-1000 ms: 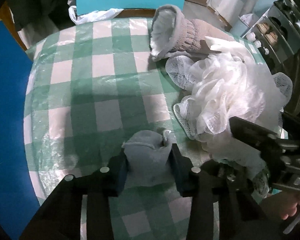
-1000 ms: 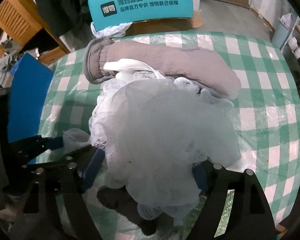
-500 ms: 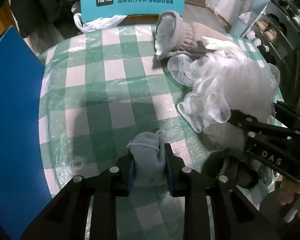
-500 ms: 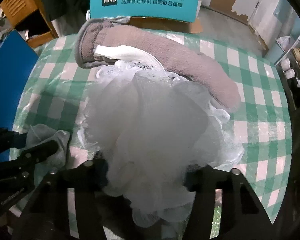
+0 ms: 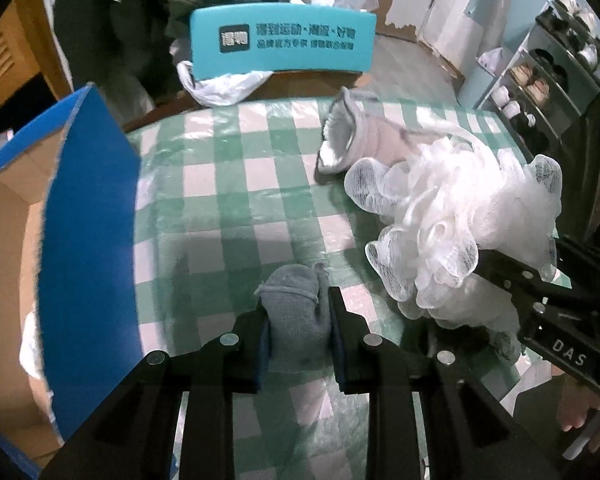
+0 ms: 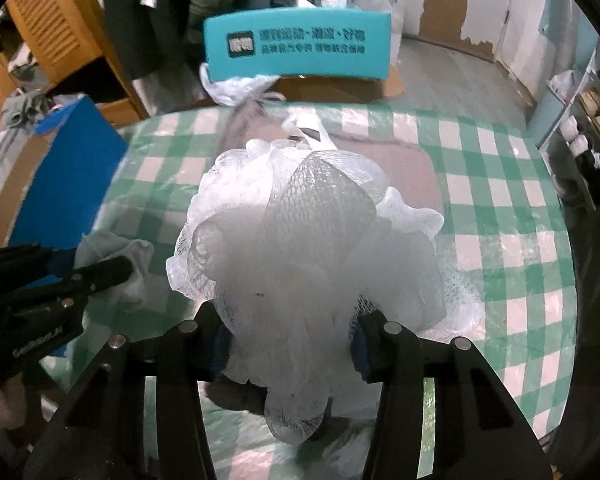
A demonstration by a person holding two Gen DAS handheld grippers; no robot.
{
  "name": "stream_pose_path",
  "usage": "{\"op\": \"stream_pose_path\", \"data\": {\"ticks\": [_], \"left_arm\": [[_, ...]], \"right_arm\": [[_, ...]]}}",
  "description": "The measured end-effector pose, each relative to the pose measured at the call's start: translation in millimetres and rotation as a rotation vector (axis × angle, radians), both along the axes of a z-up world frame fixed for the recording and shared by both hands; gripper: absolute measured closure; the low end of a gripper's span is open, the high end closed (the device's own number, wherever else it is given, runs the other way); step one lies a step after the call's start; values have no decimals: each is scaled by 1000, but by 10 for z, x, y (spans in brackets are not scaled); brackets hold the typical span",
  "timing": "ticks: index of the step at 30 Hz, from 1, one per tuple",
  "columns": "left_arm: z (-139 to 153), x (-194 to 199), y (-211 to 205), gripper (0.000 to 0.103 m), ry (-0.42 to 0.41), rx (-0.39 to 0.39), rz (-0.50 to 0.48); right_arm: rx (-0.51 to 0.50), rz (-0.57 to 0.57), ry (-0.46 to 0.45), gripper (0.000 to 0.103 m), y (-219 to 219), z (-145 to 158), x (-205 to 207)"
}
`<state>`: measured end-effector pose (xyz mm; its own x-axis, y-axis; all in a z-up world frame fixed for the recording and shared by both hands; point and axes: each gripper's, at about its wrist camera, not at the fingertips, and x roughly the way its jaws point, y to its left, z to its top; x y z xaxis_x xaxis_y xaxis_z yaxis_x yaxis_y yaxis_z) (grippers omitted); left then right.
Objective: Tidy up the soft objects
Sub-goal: 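Grasp the white mesh bath puff with the right tool while the left tool grasps the grey sock, then carry the bath puff and grey sock with both tools over the shoebox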
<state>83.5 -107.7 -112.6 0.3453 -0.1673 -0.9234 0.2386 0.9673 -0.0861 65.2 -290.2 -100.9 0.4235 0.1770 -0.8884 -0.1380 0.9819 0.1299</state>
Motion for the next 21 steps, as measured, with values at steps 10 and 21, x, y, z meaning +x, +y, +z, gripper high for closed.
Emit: {"op": "stream_pose_path", "data": {"ticks": [10,21], "left_arm": [[309,-154,237,78,-65,-16,51],[514,-216,436,78,-116,-21,91]], "right_arm": [[42,28,-102,59,126,319,-140],[92,39,-175,59,171,633,-185]]}}
